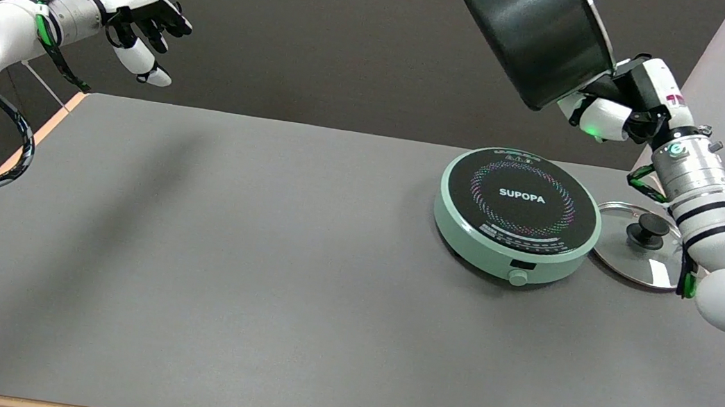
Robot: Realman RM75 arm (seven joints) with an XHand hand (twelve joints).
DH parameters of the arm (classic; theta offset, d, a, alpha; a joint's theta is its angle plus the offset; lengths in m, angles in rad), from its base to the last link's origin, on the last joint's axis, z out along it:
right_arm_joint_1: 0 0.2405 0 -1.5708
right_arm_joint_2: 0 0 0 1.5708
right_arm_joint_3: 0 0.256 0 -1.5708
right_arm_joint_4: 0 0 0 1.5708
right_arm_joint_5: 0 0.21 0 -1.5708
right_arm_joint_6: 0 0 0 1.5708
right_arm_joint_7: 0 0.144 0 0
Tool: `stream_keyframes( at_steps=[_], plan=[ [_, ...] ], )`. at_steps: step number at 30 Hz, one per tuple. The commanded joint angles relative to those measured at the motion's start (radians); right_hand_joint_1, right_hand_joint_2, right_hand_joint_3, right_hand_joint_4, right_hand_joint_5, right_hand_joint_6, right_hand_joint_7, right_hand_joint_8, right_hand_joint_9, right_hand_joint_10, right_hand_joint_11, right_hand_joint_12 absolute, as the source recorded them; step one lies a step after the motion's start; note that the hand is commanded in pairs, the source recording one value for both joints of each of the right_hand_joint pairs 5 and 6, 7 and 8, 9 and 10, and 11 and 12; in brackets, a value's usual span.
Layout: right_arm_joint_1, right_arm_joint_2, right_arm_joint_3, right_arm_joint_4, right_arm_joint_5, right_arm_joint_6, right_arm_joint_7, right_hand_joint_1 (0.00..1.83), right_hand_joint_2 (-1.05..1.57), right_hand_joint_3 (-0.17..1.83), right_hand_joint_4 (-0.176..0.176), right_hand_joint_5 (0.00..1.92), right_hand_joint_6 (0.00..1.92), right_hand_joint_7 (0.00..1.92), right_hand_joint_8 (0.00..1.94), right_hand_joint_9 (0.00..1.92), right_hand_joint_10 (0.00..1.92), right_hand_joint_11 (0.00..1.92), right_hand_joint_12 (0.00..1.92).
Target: Place the pot onto the table.
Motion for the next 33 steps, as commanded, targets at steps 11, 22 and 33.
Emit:
stream_keyframes(
  at_steps=[11,22,33],
  plan=[
    [0.029,0.003,0.001,0.080,-0.318,-0.136,0.023,0.96,1.15,0.62,-0.101,1.53,1.53,1.53,1.53,1.53,1.53,1.53,1.53],
    [0.242,-0.007,-0.198,0.112,-0.364,-0.268,-0.076,0.95,1.18,0.59,-0.100,1.57,1.57,1.57,1.57,1.57,1.57,1.57,1.57],
    [0.439,-0.135,-0.359,0.071,-0.361,-0.376,-0.237,0.95,1.26,0.57,-0.098,1.62,1.62,1.62,1.62,1.62,1.62,1.62,1.62]
  ],
)
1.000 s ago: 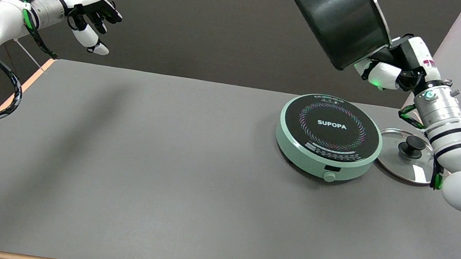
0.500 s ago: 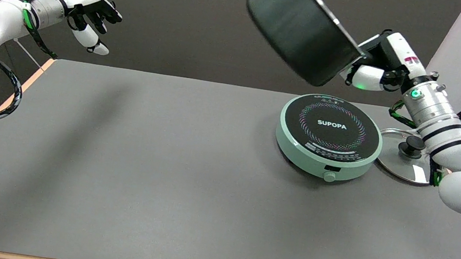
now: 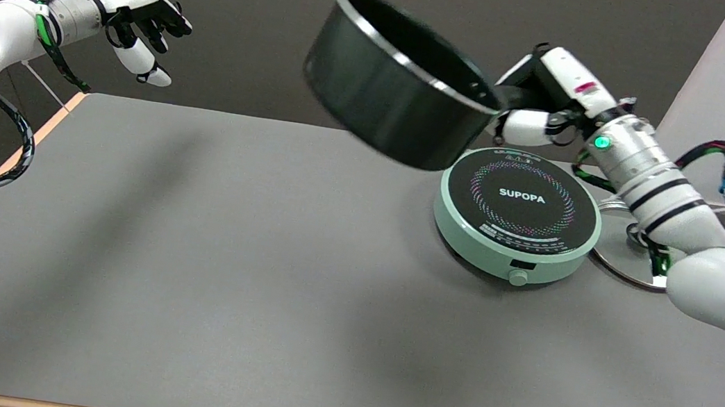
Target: Place the pot onto the table.
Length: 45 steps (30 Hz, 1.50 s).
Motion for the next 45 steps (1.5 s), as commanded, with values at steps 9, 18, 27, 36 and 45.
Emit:
stream_keyframes(
  at_steps=[9,18,27,36,45],
  plan=[
    [0.346,-0.239,-0.332,-0.102,-0.051,-0.187,-0.293,0.93,1.31,0.56,-0.092,1.68,1.68,1.68,1.68,1.68,1.68,1.68,1.68],
    [0.422,-0.311,-0.431,-0.191,-0.051,-0.186,-0.363,0.93,1.33,0.56,-0.091,1.68,1.68,1.68,1.68,1.68,1.68,1.68,1.68],
    [0.499,-0.358,-0.529,-0.279,-0.051,-0.160,-0.365,0.93,1.34,0.56,-0.091,1.69,1.69,1.69,1.69,1.69,1.69,1.69,1.69],
    [0.590,-0.442,-0.650,-0.413,-0.061,-0.113,-0.357,0.92,1.35,0.56,-0.091,1.69,1.69,1.69,1.69,1.69,1.69,1.69,1.69],
    [0.643,-0.535,-0.686,-0.536,-0.061,-0.119,-0.353,0.91,1.35,0.56,-0.087,1.73,1.73,1.73,1.73,1.73,1.73,1.73,1.73]
  ],
)
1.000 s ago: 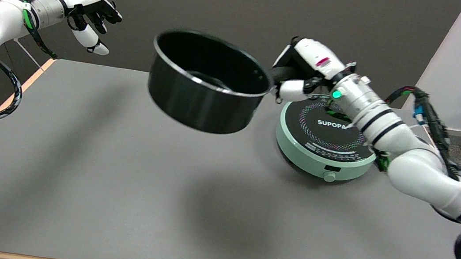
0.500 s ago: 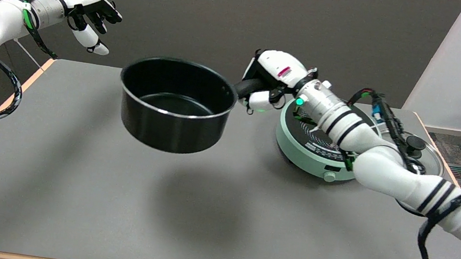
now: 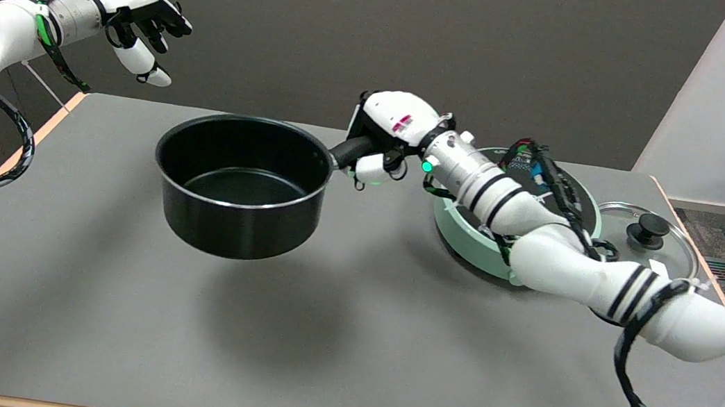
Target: Place the pot onto the table.
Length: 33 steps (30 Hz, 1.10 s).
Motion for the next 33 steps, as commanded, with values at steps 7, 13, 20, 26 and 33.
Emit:
stream_keyframes(
  at_steps=[7,13,20,26,33],
  plan=[
    [0.149,-0.227,-0.138,-0.318,-0.008,0.031,0.015,0.89,1.36,0.58,-0.084,1.75,1.75,1.75,1.75,1.75,1.75,1.75,1.75],
    [0.152,-0.279,-0.138,-0.391,-0.010,0.045,0.015,0.89,1.36,0.60,-0.079,1.78,1.78,1.78,1.78,1.78,1.78,1.78,1.78],
    [0.131,-0.339,-0.136,-0.500,-0.010,0.099,0.005,0.89,1.36,0.60,-0.072,1.80,1.80,1.80,1.80,1.80,1.80,1.80,1.80],
    [0.118,-0.375,-0.129,-0.591,-0.012,0.154,-0.003,0.88,1.35,0.61,-0.068,1.81,1.81,1.81,1.81,1.81,1.81,1.81,1.81],
    [0.091,-0.393,-0.121,-0.637,-0.052,0.210,-0.034,0.89,1.34,0.63,-0.069,1.81,1.81,1.81,1.81,1.81,1.81,1.81,1.81]
  ],
)
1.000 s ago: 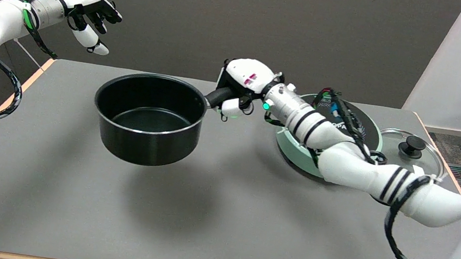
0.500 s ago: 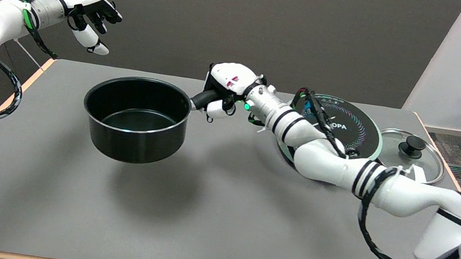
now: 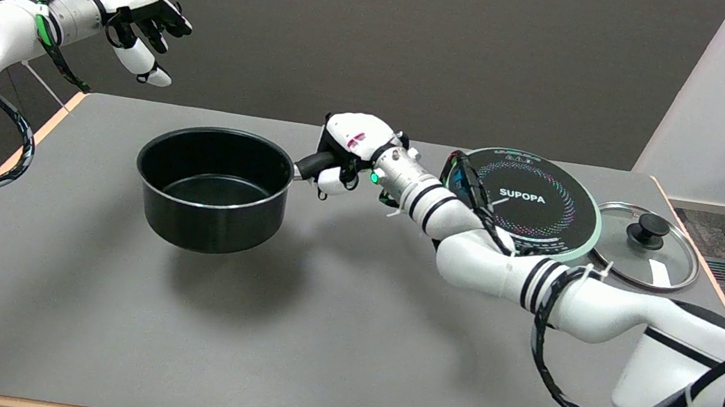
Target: Place the pot onto the table.
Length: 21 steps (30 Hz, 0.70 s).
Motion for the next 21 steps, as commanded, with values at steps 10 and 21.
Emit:
stream_keyframes(
  at_steps=[10,21],
  plan=[
    [-0.073,-0.110,0.004,-0.203,-0.070,0.220,-0.036,0.89,1.32,0.64,-0.070,1.81,1.81,1.81,1.81,1.81,1.81,1.81,1.81],
    [-0.091,-0.120,0.004,-0.188,-0.144,0.240,-0.038,0.89,1.30,0.70,-0.058,1.84,1.84,1.84,1.84,1.84,1.84,1.84,1.84]
  ],
)
